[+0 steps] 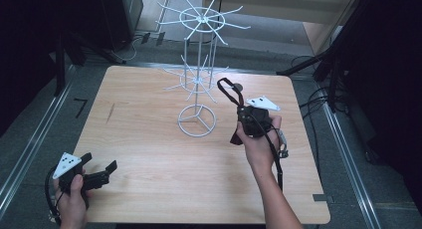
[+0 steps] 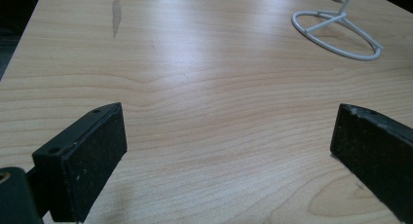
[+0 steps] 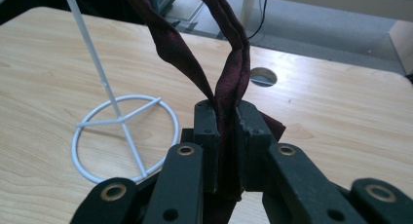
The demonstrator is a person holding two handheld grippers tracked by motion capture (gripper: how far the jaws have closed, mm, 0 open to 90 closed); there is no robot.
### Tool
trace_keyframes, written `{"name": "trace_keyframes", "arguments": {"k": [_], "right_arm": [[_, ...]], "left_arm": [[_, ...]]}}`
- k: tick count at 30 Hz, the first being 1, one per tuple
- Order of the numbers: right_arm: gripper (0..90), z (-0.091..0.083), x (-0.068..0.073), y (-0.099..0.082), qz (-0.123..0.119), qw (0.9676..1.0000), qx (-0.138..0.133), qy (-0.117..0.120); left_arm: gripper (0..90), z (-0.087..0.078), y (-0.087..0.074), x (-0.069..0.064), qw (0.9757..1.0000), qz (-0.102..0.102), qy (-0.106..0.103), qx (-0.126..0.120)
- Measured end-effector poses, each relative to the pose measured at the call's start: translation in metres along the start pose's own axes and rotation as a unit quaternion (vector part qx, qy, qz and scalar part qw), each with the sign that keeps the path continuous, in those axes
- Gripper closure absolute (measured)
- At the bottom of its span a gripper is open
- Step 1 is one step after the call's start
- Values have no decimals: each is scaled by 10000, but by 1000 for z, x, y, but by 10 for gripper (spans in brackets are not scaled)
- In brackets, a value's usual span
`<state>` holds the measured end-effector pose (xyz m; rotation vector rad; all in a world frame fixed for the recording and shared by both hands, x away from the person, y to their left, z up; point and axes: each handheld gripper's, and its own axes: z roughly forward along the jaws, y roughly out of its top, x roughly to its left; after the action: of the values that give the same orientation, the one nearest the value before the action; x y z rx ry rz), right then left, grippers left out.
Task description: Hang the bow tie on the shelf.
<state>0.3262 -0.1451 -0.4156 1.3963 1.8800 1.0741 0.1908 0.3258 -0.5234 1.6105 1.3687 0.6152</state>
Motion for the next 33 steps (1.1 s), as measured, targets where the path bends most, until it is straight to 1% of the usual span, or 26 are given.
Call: {"name": "trace_keyframes", "arguments": {"k": [1, 2, 3, 4, 6, 7, 8, 9, 11, 13, 14, 17, 18, 19, 20, 21, 22, 24, 25, 26, 27, 28, 29, 30, 31, 33], "right_arm": [[823, 0, 0, 0, 0, 10000, 0, 0], [823, 6, 4, -2, 1, 10000, 69, 28], [823, 6, 4, -2, 1, 10000, 69, 28], [822, 13, 8, -5, -16, 9999, 121, 57], [822, 15, 9, -5, -39, 9999, 147, 67], [820, 22, 14, -8, -71, 9997, 202, 109], [820, 22, 14, -8, -71, 9997, 202, 109], [817, 28, 16, -9, -95, 9994, 242, 217], [816, 30, 17, -10, -109, 9993, 255, 262], [813, 36, 20, -12, -169, 9988, 314, 336], [809, 42, 22, -14, -150, 9982, 388, 442], [789, 50, 24, -17, -136, 9970, 487, 592], [789, 50, 24, -17, -136, 9970, 487, 592], [790, 54, 26, -19, -114, 9957, 519, 755], [790, 54, 26, -19, -114, 9957, 519, 755], [762, 58, 28, -20, -109, 9951, 526, 829], [762, 58, 28, -20, -109, 9951, 526, 829], [708, 59, 28, -21, -115, 9946, 525, 893], [681, 59, 28, -21, -127, 9948, 515, 875], [681, 59, 28, -21, -127, 9948, 515, 875], [605, 58, 27, -21, -146, 9952, 460, 857], [569, 57, 26, -21, -137, 9950, 456, 875], [569, 57, 26, -21, -137, 9950, 456, 875], [517, 55, 22, -21, -127, 9946, 500, 902], [517, 55, 22, -21, -127, 9946, 500, 902], [483, 50, 20, -22, -225, 9954, 446, 823]], "left_arm": [[4, 0, 0, 0, 10000, -3, -1, 0], [4, 0, 0, 0, 10000, -14, -1, -10], [4, 0, 0, 0, 10000, -14, -1, -10], [4, 0, 0, 0, 10000, -24, -4, -16], [4, 0, 0, 0, 10000, -26, -1, -8], [4, 0, 0, 0, 10000, -36, -1, -13], [4, 0, 0, 0, 10000, -36, -1, -13], [4, 0, 0, 0, 10000, -38, -11, -19], [4, 0, 0, 1, 10000, -31, -10, -22], [4, 0, 0, 1, 10000, -35, -13, -23], [4, 0, 0, 1, 10000, -31, -14, -18], [4, 0, 0, 1, 10000, -35, -12, -14], [4, 0, 0, 1, 10000, -35, -12, -14], [4, 0, 0, 1, 10000, -34, -13, -19], [4, 0, 0, 1, 10000, -34, -13, -19], [4, 0, 0, 1, 10000, -36, -14, -22], [4, 0, 0, 1, 10000, -38, -14, -23], [4, 0, 0, 1, 10000, -37, -19, -22], [4, 0, 0, 1, 10000, -36, -19, -21], [4, 0, 0, 1, 10000, -37, -20, -24], [4, 0, 0, 1, 10000, -39, -24, -23], [4, 0, 0, 1, 10000, -37, -19, -26], [4, 0, 0, 1, 10000, -37, -19, -26], [4, 0, 0, 1, 10000, -36, -19, -25], [4, 0, 0, 1, 10000, -37, -19, -25], [4, 0, 0, 1, 10000, -31, -17, -25]]}}
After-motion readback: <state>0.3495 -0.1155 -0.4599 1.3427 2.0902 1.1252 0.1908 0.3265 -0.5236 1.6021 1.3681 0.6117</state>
